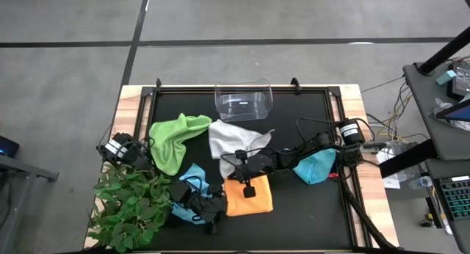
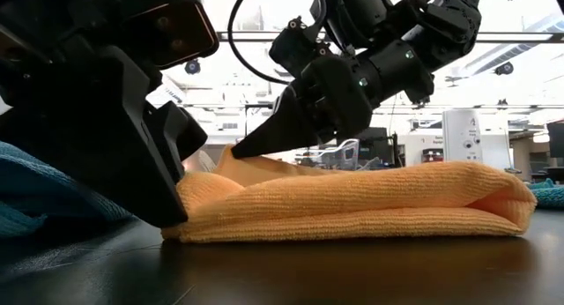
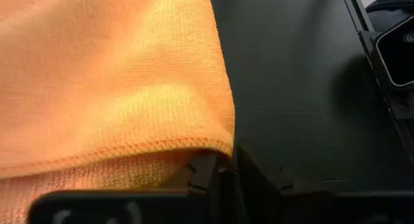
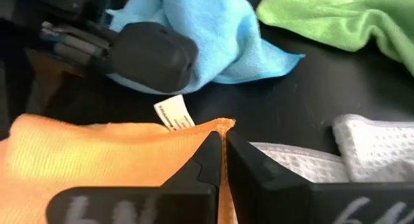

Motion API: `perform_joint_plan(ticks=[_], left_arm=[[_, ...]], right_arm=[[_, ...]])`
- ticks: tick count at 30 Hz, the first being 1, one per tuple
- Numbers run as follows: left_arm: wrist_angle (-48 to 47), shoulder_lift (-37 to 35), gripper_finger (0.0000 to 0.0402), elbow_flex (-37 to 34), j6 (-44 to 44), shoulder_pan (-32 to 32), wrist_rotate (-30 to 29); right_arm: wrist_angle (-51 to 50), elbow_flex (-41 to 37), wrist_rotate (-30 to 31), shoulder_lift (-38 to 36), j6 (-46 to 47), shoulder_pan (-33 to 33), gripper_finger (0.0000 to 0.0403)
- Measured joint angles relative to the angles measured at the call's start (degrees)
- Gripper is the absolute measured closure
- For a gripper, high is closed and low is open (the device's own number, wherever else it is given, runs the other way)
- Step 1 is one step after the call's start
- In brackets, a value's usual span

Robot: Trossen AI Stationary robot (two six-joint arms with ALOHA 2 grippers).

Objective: Fold microfiber towels
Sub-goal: Fold the orange microfiber cloth

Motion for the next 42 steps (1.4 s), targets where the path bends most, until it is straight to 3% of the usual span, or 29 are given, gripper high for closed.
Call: perform_joint_plan(ticks=[9, 19, 32, 38, 42], left_arm=[[-0.04, -1.09, 0.026, 0.03, -0.02, -0.02, 0.69], [-1.0, -4.65, 0.0249, 0.03, -2.01, 0.0, 2.97], [-5.5, -5.4, 0.0249, -0.04, -10.14, -0.31, 6.58], [-6.29, -5.4, 0.0249, 0.68, -10.23, -0.2, 6.9], [-5.92, -5.42, 0.0249, 1.44, -9.05, -0.16, 3.78]], right_arm=[[-1.34, 0.0, -0.11, -0.61, 0.19, -0.11, 0.0307], [-14.7, -0.27, -0.04, -8.47, -0.32, 0.21, 0.0252], [-18.81, -10.15, 0.33, -21.32, 10.15, 9.28, 0.0285], [-18.62, -12.5, 2.37, -22.28, 15.27, 15.34, 0.0313], [-18.75, -12.71, 5.16, -21.71, 16.92, 18.94, 0.0341]])
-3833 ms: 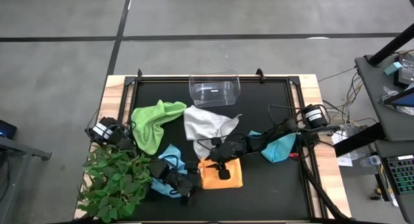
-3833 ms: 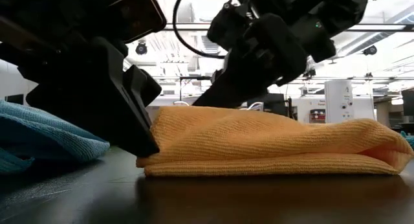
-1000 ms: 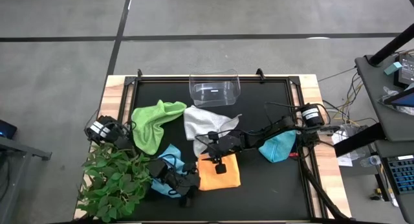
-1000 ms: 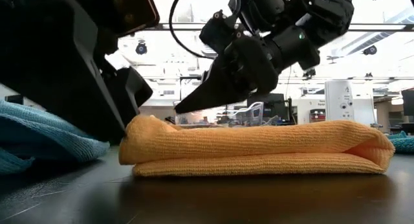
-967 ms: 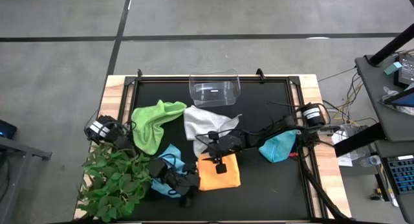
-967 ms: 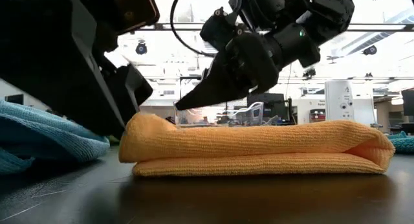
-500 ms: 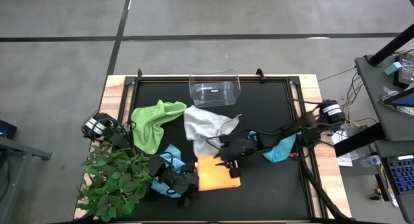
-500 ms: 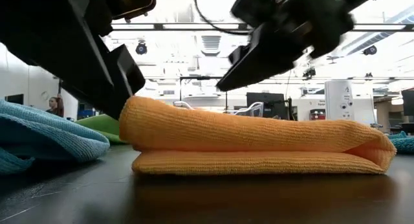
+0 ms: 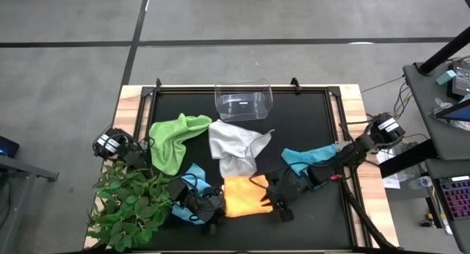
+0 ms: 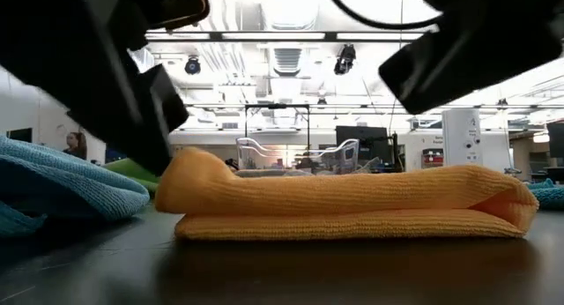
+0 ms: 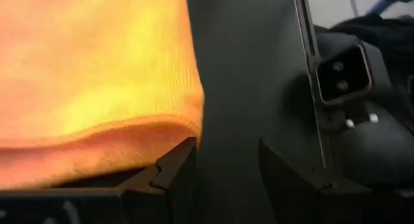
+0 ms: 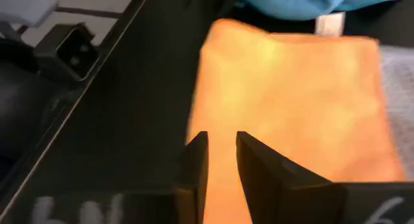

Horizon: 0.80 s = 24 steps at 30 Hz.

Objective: Fold microfiber towels
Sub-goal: Fold the orange microfiber cloth

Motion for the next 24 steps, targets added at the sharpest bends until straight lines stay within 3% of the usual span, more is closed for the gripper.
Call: perform_joint_plan(ticks=[5, 17, 24], left_arm=[[-0.14, 0.0, 0.0249, -0.06, -0.06, 0.38, -2.51], [-0.44, 0.65, 0.0254, -1.08, -0.01, 0.77, -5.65], [-0.6, 3.11, 0.0326, -1.22, -0.01, 1.09, -4.59]], right_arm=[[-1.62, -0.03, 1.27, 0.14, 3.76, 2.79, 0.0369], [-3.34, -1.73, 13.22, 0.22, 7.93, 7.38, 0.0394], [7.16, -3.46, 12.82, 5.81, 7.55, 7.38, 0.0394]])
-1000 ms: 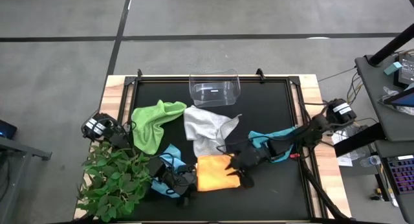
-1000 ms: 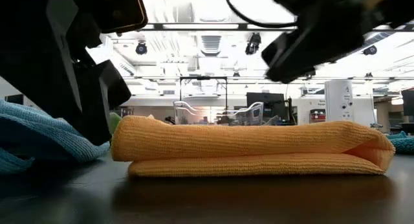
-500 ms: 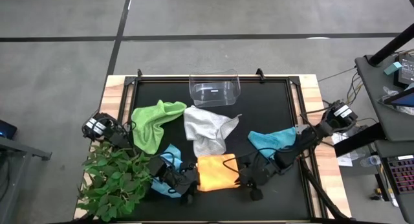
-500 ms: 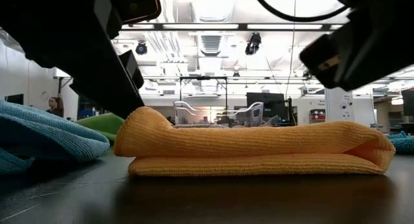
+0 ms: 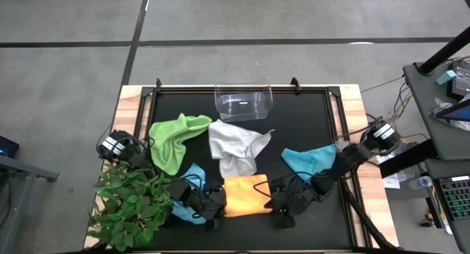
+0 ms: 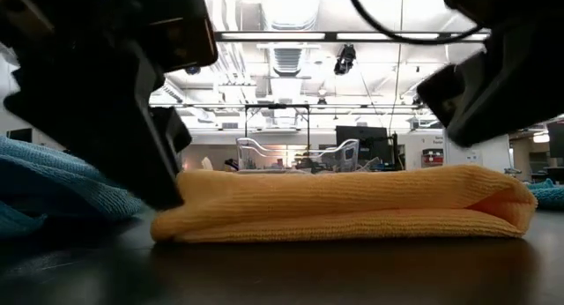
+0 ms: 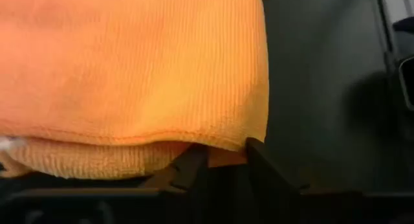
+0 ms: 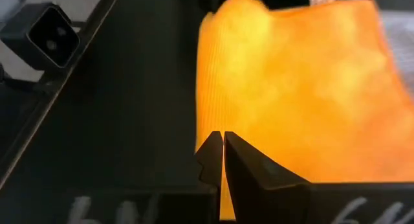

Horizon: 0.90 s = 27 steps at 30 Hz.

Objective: Fold microfiber towels
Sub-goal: Fold the orange microfiber cloth

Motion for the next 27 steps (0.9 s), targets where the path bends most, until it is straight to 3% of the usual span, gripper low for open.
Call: perform_joint_plan(ticks=[5, 17, 23, 27], left_arm=[[-0.03, 0.08, 0.0393, -0.2, 0.02, 0.01, 0.7], [-4.2, -5.1, 0.0387, 0.61, 1.3, 0.03, 5.43], [-2.71, -7.94, 0.0387, 1.03, 6.44, 0.3, -3.31], [1.05, -6.93, 0.0387, 0.5, 7.6, 1.24, -4.63]], right_arm=[[-0.06, 0.17, -1.77, 4.28, 2.51, 0.0, 0.0394], [-2.79, 0.24, -2.86, 0.44, 2.13, -0.02, 0.0394], [-3.74, 0.24, -0.09, -2.08, -0.21, -0.04, 0.0394], [-3.83, 0.26, 4.25, -2.06, -1.56, -0.39, 0.0394]])
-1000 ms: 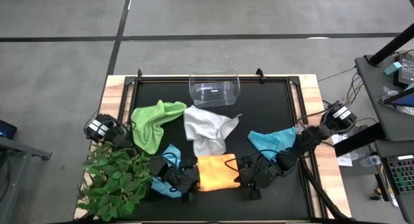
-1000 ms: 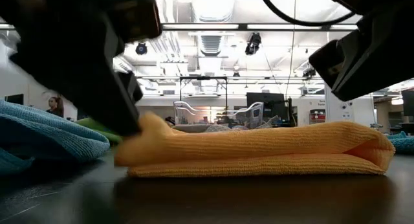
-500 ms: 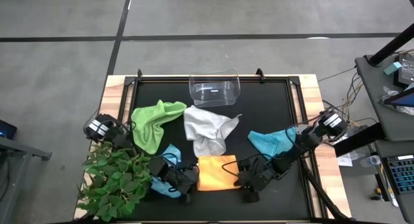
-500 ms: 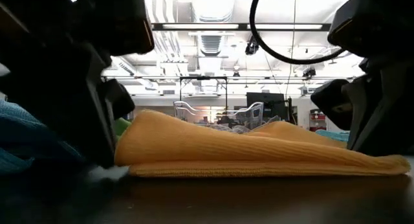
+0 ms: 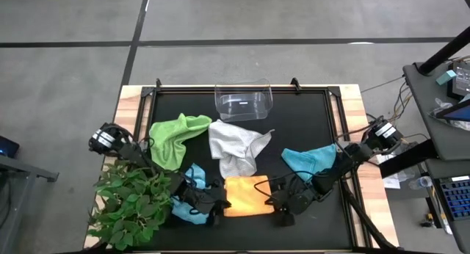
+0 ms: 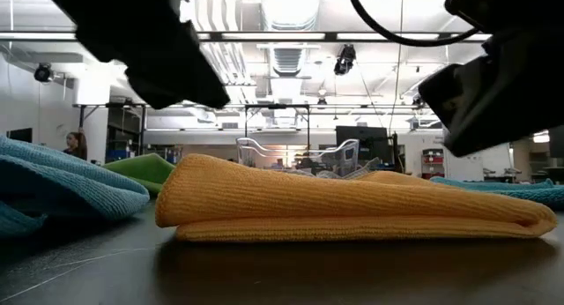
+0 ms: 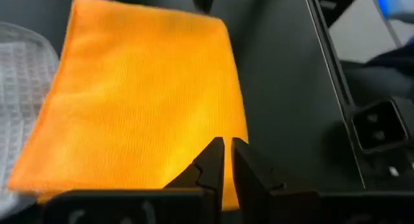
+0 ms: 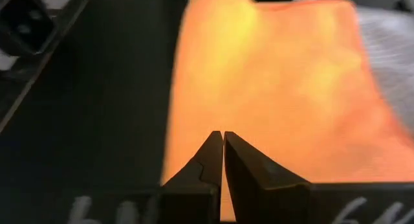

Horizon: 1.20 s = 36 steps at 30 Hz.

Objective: Fold microfiber towels
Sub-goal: Fold the orange microfiber cloth

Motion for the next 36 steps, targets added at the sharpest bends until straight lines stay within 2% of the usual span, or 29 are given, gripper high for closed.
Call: perform_joint_plan(ticks=[6, 11, 15, 20, 29, 36], left_arm=[[2.64, 3.83, 0.0387, -0.2, 0.0, 0.27, 0.83], [4.88, 6.44, 0.0387, -0.2, -0.06, 0.21, 4.92], [5.71, 8.3, 0.0387, -0.15, -0.1, 0.13, 6.2], [5.91, 10.0, 0.0387, -0.2, -1.57, 0.14, 7.01], [5.54, 8.01, 0.0387, -0.2, -1.51, 0.16, 8.33], [5.19, 4.89, 0.0387, -0.2, -1.07, 0.37, 9.73]], right_arm=[[-0.12, -0.02, 3.65, 0.28, -3.47, -3.09, 0.0394], [-0.11, -0.2, 3.75, 0.28, -5.74, -7.36, 0.0394], [0.13, -0.83, 4.05, 0.29, -4.35, -10.06, 0.0394], [0.31, -2.81, 7.39, 0.3, -1.22, -11.13, 0.0394], [0.32, -5.33, 8.29, 0.35, 0.27, -11.15, 0.0394], [-0.17, -5.25, 8.32, -1.53, -2.12, -11.15, 0.0394]])
